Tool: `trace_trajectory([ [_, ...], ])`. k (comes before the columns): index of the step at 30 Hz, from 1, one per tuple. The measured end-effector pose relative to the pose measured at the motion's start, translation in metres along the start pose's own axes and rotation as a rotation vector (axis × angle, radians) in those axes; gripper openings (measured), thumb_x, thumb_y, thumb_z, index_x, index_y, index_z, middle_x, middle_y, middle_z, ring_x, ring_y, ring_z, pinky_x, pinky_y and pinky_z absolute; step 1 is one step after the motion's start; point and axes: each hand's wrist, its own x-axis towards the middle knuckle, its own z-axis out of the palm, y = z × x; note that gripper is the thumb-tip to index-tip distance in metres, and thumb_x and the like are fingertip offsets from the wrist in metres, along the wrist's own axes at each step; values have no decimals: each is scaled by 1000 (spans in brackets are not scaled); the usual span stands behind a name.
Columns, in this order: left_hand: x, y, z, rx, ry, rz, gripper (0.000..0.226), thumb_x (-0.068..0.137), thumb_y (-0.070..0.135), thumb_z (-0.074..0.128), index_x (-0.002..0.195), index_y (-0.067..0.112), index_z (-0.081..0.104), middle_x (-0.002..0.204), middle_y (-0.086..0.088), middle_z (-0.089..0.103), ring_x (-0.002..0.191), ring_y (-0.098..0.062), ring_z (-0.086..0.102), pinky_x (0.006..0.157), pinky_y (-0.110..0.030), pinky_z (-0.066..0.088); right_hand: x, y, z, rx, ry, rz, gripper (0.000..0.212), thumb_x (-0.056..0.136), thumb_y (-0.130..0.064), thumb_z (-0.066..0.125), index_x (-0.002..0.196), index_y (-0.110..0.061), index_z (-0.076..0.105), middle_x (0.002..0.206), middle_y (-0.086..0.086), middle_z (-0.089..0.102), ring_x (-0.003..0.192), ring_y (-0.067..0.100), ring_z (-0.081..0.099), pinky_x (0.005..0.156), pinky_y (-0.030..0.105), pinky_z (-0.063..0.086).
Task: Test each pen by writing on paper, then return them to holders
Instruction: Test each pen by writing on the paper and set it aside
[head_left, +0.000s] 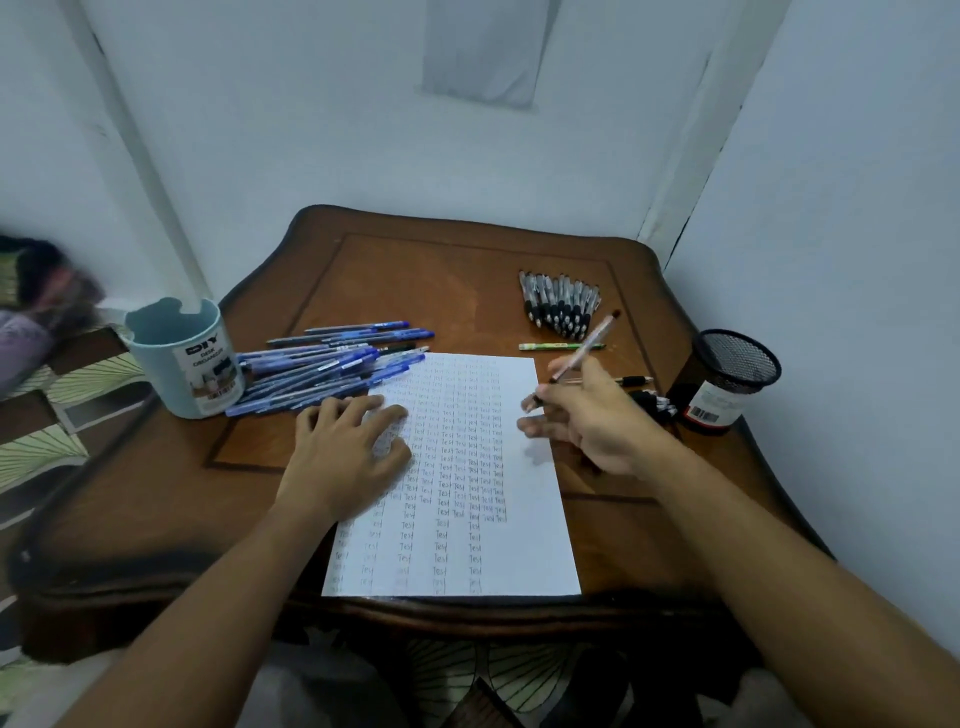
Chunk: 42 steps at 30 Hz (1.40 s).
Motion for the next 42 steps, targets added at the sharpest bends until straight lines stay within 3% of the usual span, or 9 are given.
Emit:
trace_trajectory([
  [4, 1, 0, -1, -7, 5, 6, 67, 83, 66, 14, 139, 44, 44, 151, 13, 38, 132, -15, 29, 111, -45, 16, 49, -33, -18, -157, 135, -55, 30, 102, -6, 53, 132, -5, 52, 90, 15, 61, 68, 18, 61, 60, 25, 51],
  [8, 2, 0, 0, -24, 20, 14, 65, 84, 65, 16, 138, 43, 45, 150, 12, 40, 131, -15, 30, 111, -45, 16, 98, -51, -37, -216, 281, 0, 23, 98, 1, 55, 120, 7, 58, 89, 13, 60, 71, 14, 56, 63, 25, 51],
  [15, 4, -1, -1, -8, -3, 10, 58, 88, 63, 22, 139, 45, 42, 151, 14, 36, 132, -13, 27, 112, -44, 10, 149, -47, -56, -400, 444, 25, 19, 96, -6, 63, 109, 8, 65, 81, 11, 63, 62, 13, 57, 61, 25, 51],
  [22, 3, -2, 1, -9, 7, 5, 55, 89, 62, 24, 137, 45, 42, 150, 14, 37, 131, -13, 28, 111, -45, 12, 163, -32, -57, -566, 526, -86, 23, 97, -22, 65, 106, -1, 68, 85, 11, 71, 66, 15, 63, 80, 37, 59],
  [28, 3, -2, 0, -6, 16, 6, 56, 87, 63, 20, 136, 45, 43, 149, 14, 39, 130, -14, 29, 112, -46, 14, 158, -24, -58, -682, 525, -146, 22, 98, -22, 64, 114, -8, 65, 101, 10, 69, 85, 21, 68, 86, 42, 59],
  [32, 2, -4, 2, -9, 17, 4, 56, 87, 63, 21, 135, 44, 44, 148, 13, 39, 130, -14, 30, 112, -47, 15, 148, -15, -55, -1083, 397, -271, 17, 98, -19, 63, 115, -19, 64, 116, 8, 63, 101, 26, 61, 86, 38, 53],
  [36, 2, -2, 2, -13, 23, 11, 57, 88, 63, 21, 136, 44, 45, 148, 13, 40, 130, -15, 31, 112, -46, 15, 143, -10, -47, -1486, 256, -267, 34, 102, -20, 56, 135, -25, 59, 135, 10, 53, 118, 33, 56, 97, 43, 49],
  [42, 2, -2, 2, -9, 31, 12, 58, 87, 63, 21, 135, 44, 46, 148, 13, 41, 129, -14, 31, 110, -45, 15, 145, -5, -40, -1644, 258, -245, 31, 102, -16, 54, 132, -21, 56, 125, 11, 52, 108, 34, 58, 82, 39, 48],
])
